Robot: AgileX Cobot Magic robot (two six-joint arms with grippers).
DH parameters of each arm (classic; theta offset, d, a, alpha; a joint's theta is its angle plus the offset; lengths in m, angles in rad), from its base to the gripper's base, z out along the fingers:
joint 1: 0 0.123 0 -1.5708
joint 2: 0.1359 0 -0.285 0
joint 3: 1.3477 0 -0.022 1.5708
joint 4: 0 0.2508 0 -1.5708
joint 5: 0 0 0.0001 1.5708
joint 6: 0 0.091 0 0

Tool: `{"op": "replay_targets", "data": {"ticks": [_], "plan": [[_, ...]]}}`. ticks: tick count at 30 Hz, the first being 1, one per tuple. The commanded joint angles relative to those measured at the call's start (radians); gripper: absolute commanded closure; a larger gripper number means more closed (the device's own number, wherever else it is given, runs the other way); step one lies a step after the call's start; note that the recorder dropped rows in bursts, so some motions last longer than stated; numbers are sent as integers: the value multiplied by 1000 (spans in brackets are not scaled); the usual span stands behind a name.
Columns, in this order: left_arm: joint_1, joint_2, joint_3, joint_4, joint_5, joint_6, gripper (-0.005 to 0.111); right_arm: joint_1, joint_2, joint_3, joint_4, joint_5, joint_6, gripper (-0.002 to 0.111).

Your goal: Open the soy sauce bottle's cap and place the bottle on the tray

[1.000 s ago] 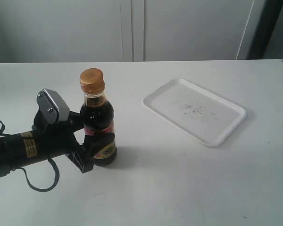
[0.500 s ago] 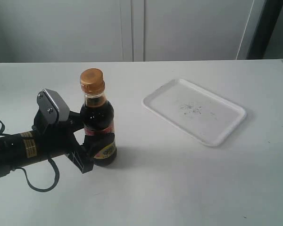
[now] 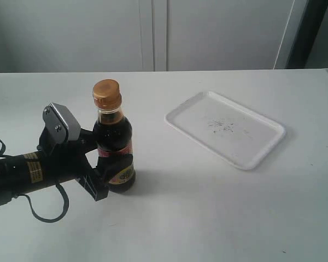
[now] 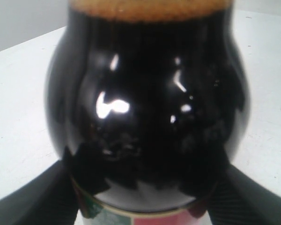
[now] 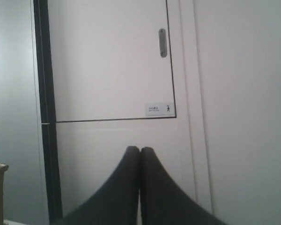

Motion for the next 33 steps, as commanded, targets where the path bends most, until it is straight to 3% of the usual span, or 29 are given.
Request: {"op": "replay_targets", "data": {"ticks": [1,8,20,24,33], "plan": [[-4,-3,0,22,-1,1,106,53,103,-5,-6,-77,-69,108],[-4,-3,0,22,-1,1,106,169,231,-5,84,-114,-252,108],[-4,-3,0,22,-1,1,106,371,450,-13,260,-246,-797,108],[-4,-3,0,22,-1,1,106,379,538,-51,240,-251,-847,108],[-4,-3,0,26,-1,1,106,379,768,-248,-14,-212,-1016,108]]}}
